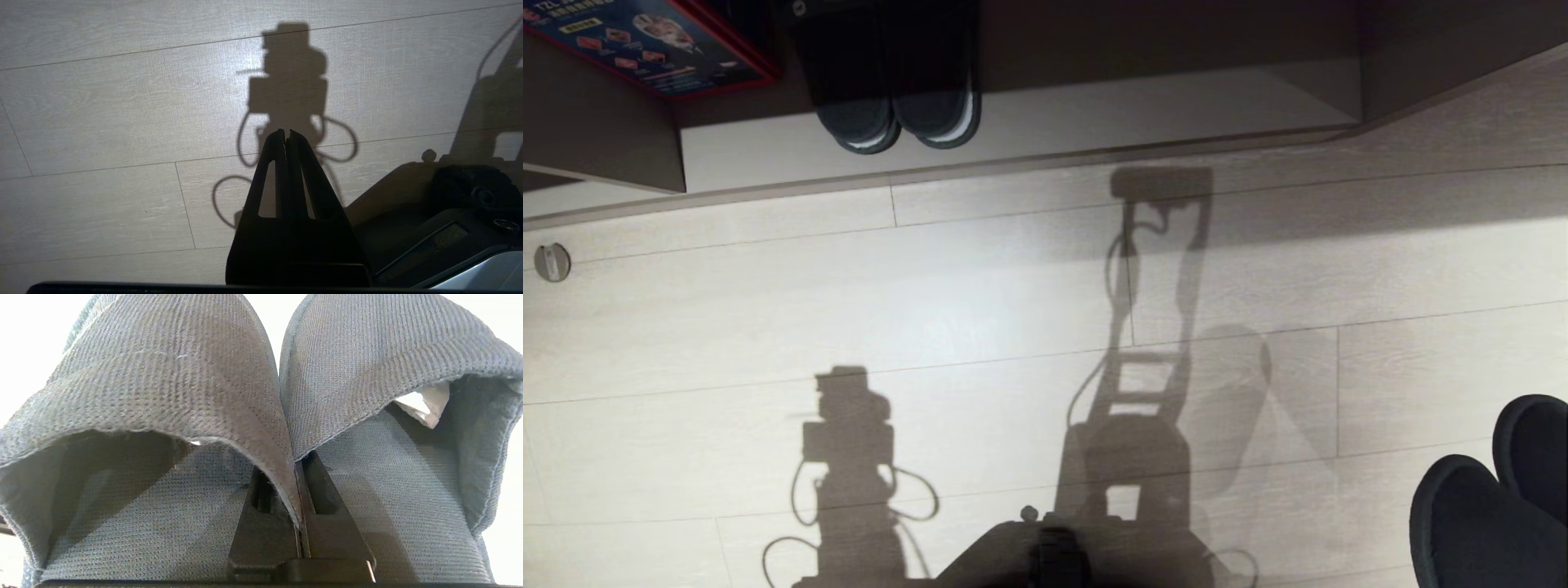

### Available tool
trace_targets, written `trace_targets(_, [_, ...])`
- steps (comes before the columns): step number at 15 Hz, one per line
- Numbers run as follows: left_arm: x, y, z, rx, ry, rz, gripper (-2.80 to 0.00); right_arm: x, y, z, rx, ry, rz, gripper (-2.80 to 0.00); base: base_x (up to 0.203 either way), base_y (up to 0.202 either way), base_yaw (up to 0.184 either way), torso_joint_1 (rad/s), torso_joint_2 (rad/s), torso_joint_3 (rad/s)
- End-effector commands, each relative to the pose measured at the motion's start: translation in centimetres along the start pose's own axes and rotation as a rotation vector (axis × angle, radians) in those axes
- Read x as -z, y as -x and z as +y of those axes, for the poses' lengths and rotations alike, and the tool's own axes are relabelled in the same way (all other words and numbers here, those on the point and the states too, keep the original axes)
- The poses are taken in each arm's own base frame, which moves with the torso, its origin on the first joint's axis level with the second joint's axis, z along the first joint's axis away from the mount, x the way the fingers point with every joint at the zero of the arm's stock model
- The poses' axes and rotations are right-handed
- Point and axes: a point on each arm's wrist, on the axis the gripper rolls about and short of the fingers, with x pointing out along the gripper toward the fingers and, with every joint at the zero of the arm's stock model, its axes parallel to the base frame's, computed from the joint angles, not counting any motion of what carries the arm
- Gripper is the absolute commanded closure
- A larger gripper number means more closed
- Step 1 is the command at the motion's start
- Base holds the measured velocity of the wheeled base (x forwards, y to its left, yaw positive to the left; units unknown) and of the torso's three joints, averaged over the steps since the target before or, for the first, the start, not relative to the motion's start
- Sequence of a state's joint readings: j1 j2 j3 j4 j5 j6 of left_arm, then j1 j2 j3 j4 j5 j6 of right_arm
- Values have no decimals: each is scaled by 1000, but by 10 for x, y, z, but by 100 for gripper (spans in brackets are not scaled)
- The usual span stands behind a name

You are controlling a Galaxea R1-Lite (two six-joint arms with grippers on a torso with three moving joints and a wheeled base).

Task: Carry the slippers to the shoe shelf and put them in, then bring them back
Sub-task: Place the slippers on the floor

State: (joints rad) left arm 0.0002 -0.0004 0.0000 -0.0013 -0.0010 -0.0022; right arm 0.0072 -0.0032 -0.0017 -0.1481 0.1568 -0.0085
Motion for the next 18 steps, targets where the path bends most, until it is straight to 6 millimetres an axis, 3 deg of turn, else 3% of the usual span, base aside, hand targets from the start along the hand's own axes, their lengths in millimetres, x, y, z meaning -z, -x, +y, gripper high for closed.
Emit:
trace_targets(1, [0, 0, 0, 0, -1, -1, 0, 0, 0, 0, -2, 1, 0, 0, 0, 0, 0, 0, 0, 0])
trace_targets(8, [0, 0, 0, 1, -1, 0, 0, -2, 1, 4, -175, 7, -1, 0, 0, 0, 0, 0, 0, 0])
trace_targets(10, [0, 0, 0, 1, 0, 0, 0, -2, 0, 2, -107, 11, -4, 0, 0, 0, 0, 0, 0, 0])
trace_targets(13, [0, 0, 0, 1, 0, 0, 0, 5, 0, -3, 130, 43, 51, 0, 0, 0, 0, 0, 0, 0])
trace_targets(18, [0, 0, 0, -1, 1, -1, 0, 16, 1, -3, 148, 50, 160, 0, 0, 0, 0, 0, 0, 0])
